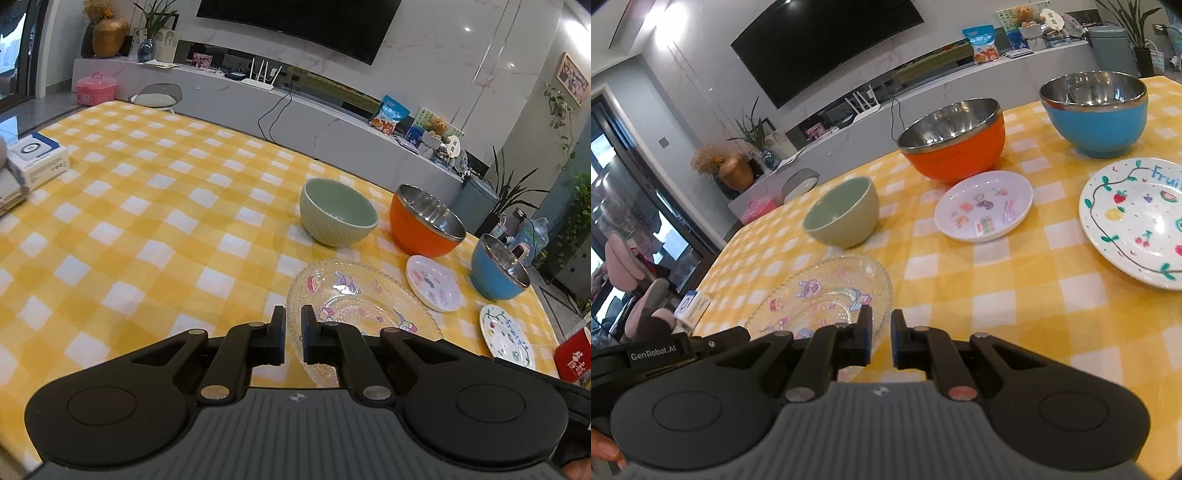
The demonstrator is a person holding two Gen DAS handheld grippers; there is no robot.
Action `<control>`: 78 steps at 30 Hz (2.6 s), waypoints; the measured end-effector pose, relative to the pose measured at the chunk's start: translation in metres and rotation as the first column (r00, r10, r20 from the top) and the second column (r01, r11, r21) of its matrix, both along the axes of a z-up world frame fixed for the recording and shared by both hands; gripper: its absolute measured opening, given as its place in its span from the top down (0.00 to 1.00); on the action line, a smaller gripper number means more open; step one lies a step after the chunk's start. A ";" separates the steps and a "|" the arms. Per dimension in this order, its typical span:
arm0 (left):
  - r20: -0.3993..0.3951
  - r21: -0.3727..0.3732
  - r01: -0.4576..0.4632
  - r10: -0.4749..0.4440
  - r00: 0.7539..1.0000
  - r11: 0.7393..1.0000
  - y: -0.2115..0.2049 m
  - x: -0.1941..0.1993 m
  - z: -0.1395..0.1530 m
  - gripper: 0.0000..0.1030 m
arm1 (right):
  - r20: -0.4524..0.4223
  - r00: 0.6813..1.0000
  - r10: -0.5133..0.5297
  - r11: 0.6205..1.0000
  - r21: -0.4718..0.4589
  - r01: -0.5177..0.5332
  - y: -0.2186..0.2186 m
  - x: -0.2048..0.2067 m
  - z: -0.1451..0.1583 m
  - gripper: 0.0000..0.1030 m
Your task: Organize plates and bowls
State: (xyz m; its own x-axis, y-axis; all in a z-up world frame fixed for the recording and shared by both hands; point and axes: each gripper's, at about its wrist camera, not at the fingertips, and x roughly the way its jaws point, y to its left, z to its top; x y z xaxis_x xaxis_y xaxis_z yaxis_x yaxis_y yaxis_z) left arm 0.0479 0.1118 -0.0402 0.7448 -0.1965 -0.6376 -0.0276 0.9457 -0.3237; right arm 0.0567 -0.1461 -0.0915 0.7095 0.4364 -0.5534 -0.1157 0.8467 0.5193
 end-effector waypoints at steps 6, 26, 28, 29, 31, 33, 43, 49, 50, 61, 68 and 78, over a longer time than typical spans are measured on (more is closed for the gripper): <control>-0.013 -0.004 0.011 -0.012 1.000 1.000 -0.003 -0.024 0.004 0.92 | -0.017 1.000 0.018 1.000 -0.014 -0.019 -0.003 -0.026 0.007 0.92; -0.113 0.042 0.025 -0.020 0.993 0.999 -0.010 -0.041 -0.029 0.92 | -0.104 0.994 0.038 0.998 -0.053 -0.044 -0.008 -0.063 -0.006 0.93; -0.116 0.055 0.031 -0.025 0.993 0.998 -0.011 -0.041 -0.029 0.92 | -0.123 0.992 0.034 0.998 -0.053 -0.041 -0.008 -0.062 -0.008 0.93; -0.118 0.064 0.033 -0.025 0.993 0.997 -0.012 -0.040 -0.029 0.92 | -0.131 0.991 0.032 0.998 -0.053 -0.039 -0.008 -0.062 -0.008 0.93; -0.119 0.076 0.036 -0.027 0.993 0.996 -0.014 -0.040 -0.030 0.92 | -0.132 0.991 0.032 0.998 -0.050 -0.038 -0.008 -0.062 -0.008 0.93; -0.118 0.085 0.039 -0.029 0.993 0.996 -0.015 -0.040 -0.030 0.92 | -0.133 0.991 0.033 0.998 -0.057 -0.041 -0.006 -0.063 -0.008 0.93; -0.089 0.053 0.044 -0.040 0.995 0.998 -0.010 -0.042 -0.026 0.84 | -0.145 0.989 0.021 0.998 -0.048 -0.028 -0.008 -0.063 -0.008 0.87; -0.056 0.089 0.027 -0.022 0.998 0.996 -0.011 -0.043 -0.018 0.77 | -0.128 0.992 -0.011 0.998 -0.063 0.003 -0.010 -0.063 -0.004 0.68; -0.052 0.092 0.024 -0.019 0.998 0.995 -0.011 -0.042 -0.015 0.76 | -0.125 0.992 -0.018 0.998 -0.066 0.010 -0.011 -0.063 -0.003 0.66; 0.024 0.089 0.123 -0.125 0.992 0.988 -0.049 -0.033 0.038 0.54 | -0.059 0.996 -0.066 0.988 -0.143 0.057 -0.032 -0.046 0.031 0.43; 0.027 0.048 0.181 -0.182 0.983 0.982 -0.088 -0.011 0.055 0.41 | -0.080 0.991 -0.108 0.969 -0.229 0.087 -0.076 -0.020 0.049 0.43; 0.016 -0.010 0.266 -0.266 0.964 0.964 -0.156 0.025 0.053 0.37 | -0.108 0.963 -0.248 0.948 -0.234 0.218 -0.165 0.008 0.054 0.39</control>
State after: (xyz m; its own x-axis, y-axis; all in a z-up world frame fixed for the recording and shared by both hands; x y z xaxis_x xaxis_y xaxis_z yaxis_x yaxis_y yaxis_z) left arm 0.0727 -0.0447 0.0126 0.6736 -0.3965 -0.6238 0.2291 0.9144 -0.3338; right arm 0.0650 -0.3112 -0.0379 0.6892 0.1260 -0.7135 0.1565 0.9356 0.3164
